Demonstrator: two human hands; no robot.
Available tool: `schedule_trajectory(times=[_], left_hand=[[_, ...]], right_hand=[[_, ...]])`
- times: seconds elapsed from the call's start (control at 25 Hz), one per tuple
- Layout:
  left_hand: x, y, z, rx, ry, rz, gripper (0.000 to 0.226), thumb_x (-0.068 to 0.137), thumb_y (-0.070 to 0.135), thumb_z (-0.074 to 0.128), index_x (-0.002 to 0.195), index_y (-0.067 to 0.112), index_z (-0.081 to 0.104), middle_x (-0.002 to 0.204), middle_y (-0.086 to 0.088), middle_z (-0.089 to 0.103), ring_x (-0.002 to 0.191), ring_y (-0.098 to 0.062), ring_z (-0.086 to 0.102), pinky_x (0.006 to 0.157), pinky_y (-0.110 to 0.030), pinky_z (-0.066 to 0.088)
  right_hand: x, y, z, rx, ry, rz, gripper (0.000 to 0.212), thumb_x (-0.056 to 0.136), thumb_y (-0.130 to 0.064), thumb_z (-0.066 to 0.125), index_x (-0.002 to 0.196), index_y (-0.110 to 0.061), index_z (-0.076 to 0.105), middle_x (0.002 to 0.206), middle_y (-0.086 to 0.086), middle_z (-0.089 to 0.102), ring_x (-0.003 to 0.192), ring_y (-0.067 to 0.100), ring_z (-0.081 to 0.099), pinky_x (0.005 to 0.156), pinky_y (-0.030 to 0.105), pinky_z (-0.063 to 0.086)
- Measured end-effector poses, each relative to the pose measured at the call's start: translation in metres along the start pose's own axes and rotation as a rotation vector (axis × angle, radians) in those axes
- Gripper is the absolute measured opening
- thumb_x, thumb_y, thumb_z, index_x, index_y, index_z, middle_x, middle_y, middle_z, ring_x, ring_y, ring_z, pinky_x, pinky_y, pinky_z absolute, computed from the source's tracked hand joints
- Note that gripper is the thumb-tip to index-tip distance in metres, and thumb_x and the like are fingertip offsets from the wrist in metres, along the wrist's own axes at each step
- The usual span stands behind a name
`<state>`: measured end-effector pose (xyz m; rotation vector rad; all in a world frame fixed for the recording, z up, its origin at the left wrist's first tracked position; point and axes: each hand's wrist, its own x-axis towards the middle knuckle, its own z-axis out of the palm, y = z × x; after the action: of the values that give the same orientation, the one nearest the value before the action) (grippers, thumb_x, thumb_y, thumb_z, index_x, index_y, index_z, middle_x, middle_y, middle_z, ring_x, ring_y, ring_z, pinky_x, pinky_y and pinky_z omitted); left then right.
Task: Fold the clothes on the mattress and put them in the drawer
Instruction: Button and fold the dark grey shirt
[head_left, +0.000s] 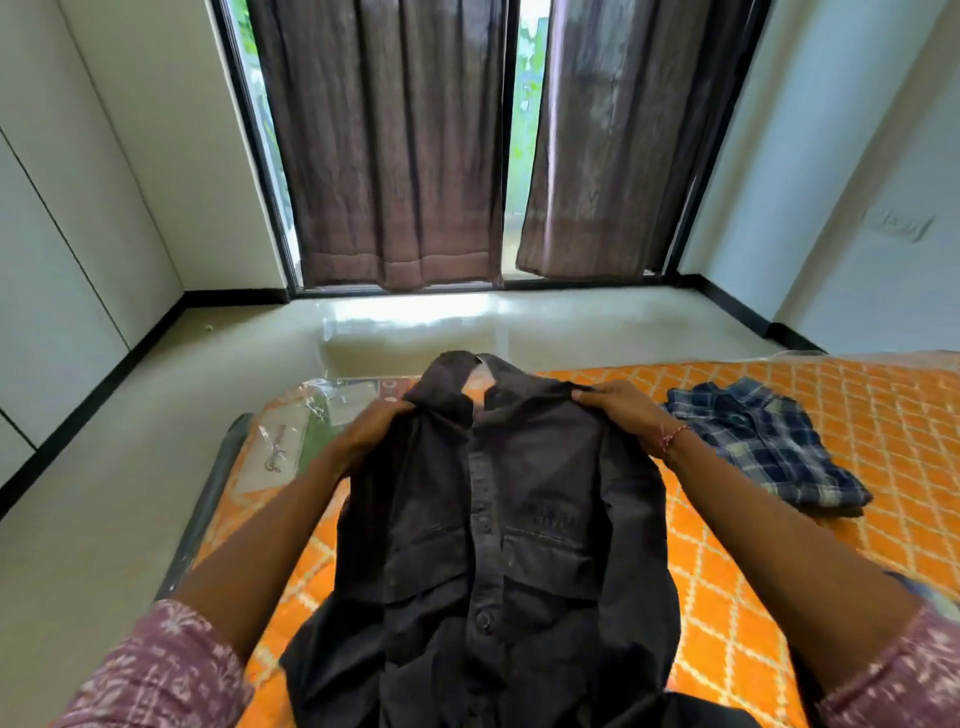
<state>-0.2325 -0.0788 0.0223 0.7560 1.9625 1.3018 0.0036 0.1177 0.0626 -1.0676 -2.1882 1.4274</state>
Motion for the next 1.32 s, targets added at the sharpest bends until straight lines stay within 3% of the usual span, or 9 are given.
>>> schedule_trajectory(times=[0.16,0.36,0.64,0.76,0.84,0.96,1.08,1.2,1.32], left_hand=[[-0.017,0.066,-0.039,-0.073,-0.075,0.01,0.03,0.088,0.033,0.061,0.103,0.008,0.068,0.103,-0.011,0.07,0.092,-0.025,0.066,0.088,-0.035,0.051],[-0.039,0.128,-0.086,-0.428,-0.256,0.173,0.031,0.076,0.008,0.057,0.107,0.006,0.064,0.1,-0.013,0.07,0.082,-0.019,0.07,0.079,-0.028,0.057],[-0.074,0.119,-0.112,0.624,-0.394,-0.247,0.038,0.071,0.028,0.08,0.101,0.012,0.065,0.106,-0.007,0.069,0.086,-0.018,0.068,0.074,-0.028,0.056],[-0.082,0.109,-0.113,1.171,0.139,-0.045,0.036,0.08,0.037,0.072,0.105,0.012,0.064,0.105,-0.008,0.064,0.093,-0.024,0.063,0.075,-0.031,0.05],[-0.088,0.114,-0.114,1.225,0.571,0.192,0.023,0.086,0.031,0.063,0.095,0.01,0.065,0.093,-0.01,0.066,0.084,-0.03,0.064,0.069,-0.033,0.049],[-0.093,0.128,-0.12,1.181,0.796,0.289,0.017,0.09,0.015,0.053,0.091,0.004,0.066,0.09,-0.013,0.062,0.078,-0.034,0.062,0.07,-0.038,0.051],[-0.093,0.14,-0.121,1.074,0.784,0.173,0.028,0.094,0.024,0.049,0.1,0.0,0.062,0.102,-0.016,0.061,0.088,-0.037,0.061,0.077,-0.04,0.05],[-0.088,0.162,-0.12,0.842,0.591,0.079,0.041,0.096,0.038,0.045,0.11,0.003,0.059,0.11,-0.019,0.062,0.099,-0.037,0.061,0.087,-0.041,0.051],[-0.089,0.187,-0.122,0.53,0.77,0.237,0.045,0.088,0.047,0.058,0.104,0.005,0.067,0.095,-0.015,0.066,0.085,-0.034,0.063,0.076,-0.039,0.053]], right_hand=[[0.004,-0.041,-0.014,0.007,0.101,-0.126,0.028,0.098,-0.02,0.051,0.087,-0.001,0.068,0.088,0.013,0.066,0.079,0.019,0.058,0.072,0.027,0.045],[-0.004,-0.111,-0.039,0.514,-0.187,-0.165,0.015,0.091,-0.001,0.055,0.093,-0.003,0.069,0.081,0.008,0.074,0.071,0.015,0.07,0.064,0.022,0.057],[-0.021,-0.146,-0.027,0.209,-0.295,-0.159,0.023,0.082,-0.007,0.069,0.103,0.001,0.069,0.089,0.012,0.073,0.074,0.017,0.07,0.065,0.024,0.057],[-0.037,-0.165,-0.016,-0.388,-0.552,-0.074,0.029,0.08,0.001,0.069,0.108,0.007,0.064,0.102,0.017,0.069,0.088,0.025,0.066,0.066,0.027,0.059],[-0.04,-0.172,-0.001,-0.95,-0.201,-0.161,0.026,0.083,-0.002,0.063,0.108,0.005,0.064,0.106,0.02,0.066,0.092,0.029,0.063,0.066,0.027,0.054],[-0.047,-0.178,0.0,-1.172,0.404,-0.252,0.029,0.092,-0.009,0.049,0.117,-0.003,0.062,0.119,0.017,0.061,0.109,0.035,0.059,0.085,0.038,0.05],[-0.046,-0.193,-0.016,-0.703,0.354,-0.15,0.032,0.096,-0.009,0.042,0.122,0.002,0.057,0.124,0.022,0.058,0.11,0.038,0.059,0.082,0.04,0.052],[-0.05,-0.216,-0.024,0.189,0.162,0.039,0.037,0.099,-0.003,0.034,0.135,0.006,0.04,0.135,0.027,0.046,0.114,0.049,0.054,0.048,0.036,0.056],[-0.049,-0.223,-0.035,0.269,0.514,-0.025,0.034,0.096,-0.005,0.037,0.129,-0.003,0.045,0.13,0.023,0.049,0.109,0.05,0.054,0.057,0.044,0.055]])
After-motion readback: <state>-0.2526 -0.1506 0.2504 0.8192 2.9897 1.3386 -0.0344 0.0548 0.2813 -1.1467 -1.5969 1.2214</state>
